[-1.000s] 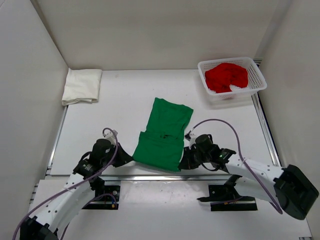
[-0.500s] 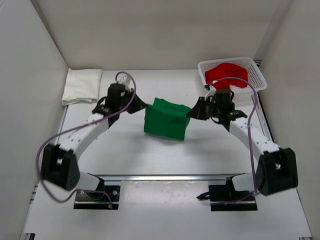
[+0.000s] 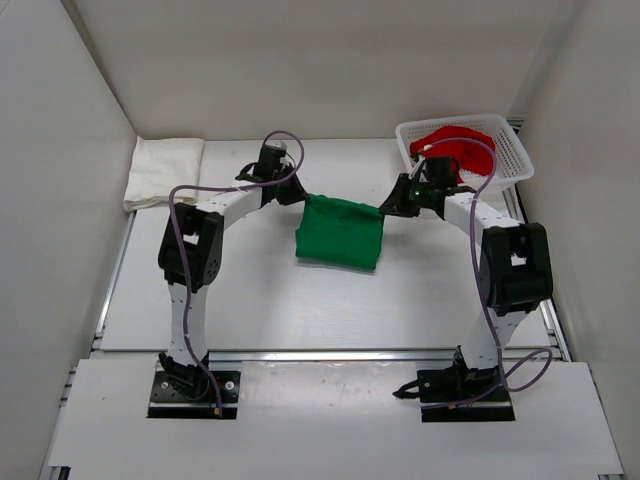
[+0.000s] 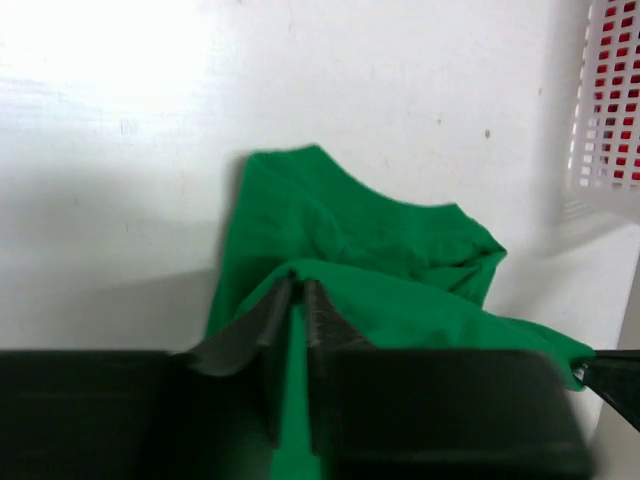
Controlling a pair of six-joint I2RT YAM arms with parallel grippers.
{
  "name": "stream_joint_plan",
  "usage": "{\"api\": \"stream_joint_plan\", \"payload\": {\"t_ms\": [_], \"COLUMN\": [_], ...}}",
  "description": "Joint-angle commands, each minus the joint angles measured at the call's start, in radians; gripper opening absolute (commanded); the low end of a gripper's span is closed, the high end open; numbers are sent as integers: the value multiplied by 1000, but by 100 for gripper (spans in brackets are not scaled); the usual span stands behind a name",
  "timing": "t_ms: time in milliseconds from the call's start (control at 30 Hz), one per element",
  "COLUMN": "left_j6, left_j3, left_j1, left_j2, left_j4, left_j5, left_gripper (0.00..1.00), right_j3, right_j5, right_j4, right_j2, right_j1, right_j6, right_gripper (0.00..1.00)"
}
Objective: Fold and stack the t-shirts
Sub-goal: Fold the long partially folded tshirt into a neat square
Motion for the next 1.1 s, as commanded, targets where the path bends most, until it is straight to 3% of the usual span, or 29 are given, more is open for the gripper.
{"api": "stream_joint_plan", "payload": {"t_ms": [0,67,133,167,233,300,367,433,533,667,1067], "left_j6": [14,11,17,14,-4,-23,-38,-73,-90,-139,-73], "left_j3": [95,73,22,-34,-166,-380,-497,-576,-635,-659,-759], "left_j1": [6,34,55,72,92,95,81,56,-24,-89,-26], "left_j2": [-26,-51,-90,-124,-193,-261,-333,-371,-422,-399,-253], "left_j4": [-21,9,37,60,138,251,372,445,497,567,529], "left_j5": [-27,-10,-8,-4,79,139,200,283,282,319,239], "left_gripper": [26,37,53,56,64,67,64,52,42,37,33], "right_j3": [64,79,84,79,12,-65,-155,-256,-316,-401,-574], "right_j5": [46,61,99,116,145,136,51,23,-17,-54,-30], "right_j4": [-10,-20,-32,-29,11,71,181,256,330,420,468], "right_j2": [0,-11,-34,-60,-110,-152,-187,-192,-171,-138,-131], "right_j1": [9,19,30,39,59,93,130,166,191,187,162], "right_j6": [-16,-30,-45,-48,-55,-49,-7,8,22,67,57], "right_gripper": [17,30,35,37,36,22,4,0,0,0,0]}}
